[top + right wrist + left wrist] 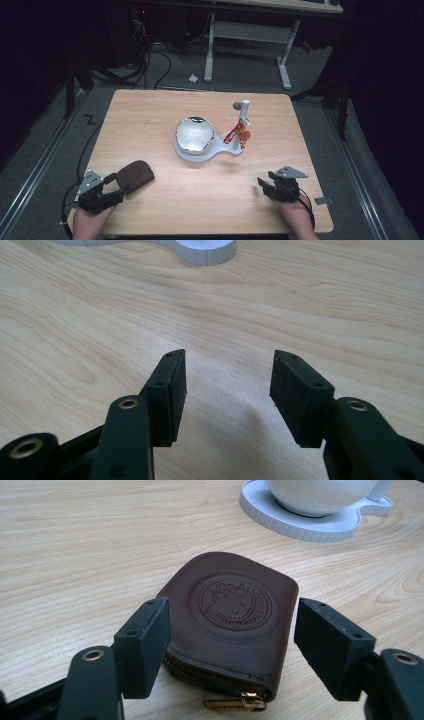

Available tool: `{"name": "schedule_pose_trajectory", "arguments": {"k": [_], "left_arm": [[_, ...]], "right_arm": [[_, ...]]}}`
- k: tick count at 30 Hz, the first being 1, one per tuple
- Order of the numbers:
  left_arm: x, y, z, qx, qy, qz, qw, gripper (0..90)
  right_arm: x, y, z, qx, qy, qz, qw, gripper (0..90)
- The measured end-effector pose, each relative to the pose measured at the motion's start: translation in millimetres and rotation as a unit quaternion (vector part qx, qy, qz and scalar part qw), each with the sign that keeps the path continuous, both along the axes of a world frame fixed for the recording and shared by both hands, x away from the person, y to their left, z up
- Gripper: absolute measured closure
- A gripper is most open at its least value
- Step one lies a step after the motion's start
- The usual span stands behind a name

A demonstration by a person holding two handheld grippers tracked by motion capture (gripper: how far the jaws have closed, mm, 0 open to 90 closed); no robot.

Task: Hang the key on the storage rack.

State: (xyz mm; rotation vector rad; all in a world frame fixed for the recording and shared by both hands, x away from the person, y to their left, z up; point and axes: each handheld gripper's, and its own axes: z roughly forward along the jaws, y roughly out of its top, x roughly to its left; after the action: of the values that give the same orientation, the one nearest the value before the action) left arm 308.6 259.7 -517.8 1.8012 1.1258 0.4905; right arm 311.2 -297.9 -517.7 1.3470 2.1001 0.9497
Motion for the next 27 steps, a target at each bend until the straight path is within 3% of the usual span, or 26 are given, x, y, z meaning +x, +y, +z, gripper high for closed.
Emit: {"name": "schedule_pose_trajectory", "arguments": {"k": [7,11,14,21,27], "left_arm": [[-1.7,-1.3,-0.7,0.003,0.005,0.015,0.9999,31.2],[-1.3,1.4,-1.2,-0.01,0.011,0.027,0.9995,31.2],[0.2,2.4,-1.4,-0.005,0.01,0.023,0.9997,31.2],[6.9,4.1,0.2,-0.01,0.017,0.013,0.9997,30.4],[13.1,4.0,1.1,-0.024,0.027,0.018,0.9992,31.4]], "right_arm": [[-15.4,-9.8,-1.5,0.011,-0.03,0.0,0.9995,50.1],[-13.9,-16.2,-5.5,0.022,-0.016,-0.01,0.9996,48.4],[-10.7,-16.5,-5.9,0.038,-0.002,-0.018,0.9991,47.2],[-10.0,-7.9,-8.0,0.018,0.0,-0.015,0.9997,47.4],[-19.1,-5.7,-10.9,0.0,0.003,-0.01,0.9999,47.2]]}}
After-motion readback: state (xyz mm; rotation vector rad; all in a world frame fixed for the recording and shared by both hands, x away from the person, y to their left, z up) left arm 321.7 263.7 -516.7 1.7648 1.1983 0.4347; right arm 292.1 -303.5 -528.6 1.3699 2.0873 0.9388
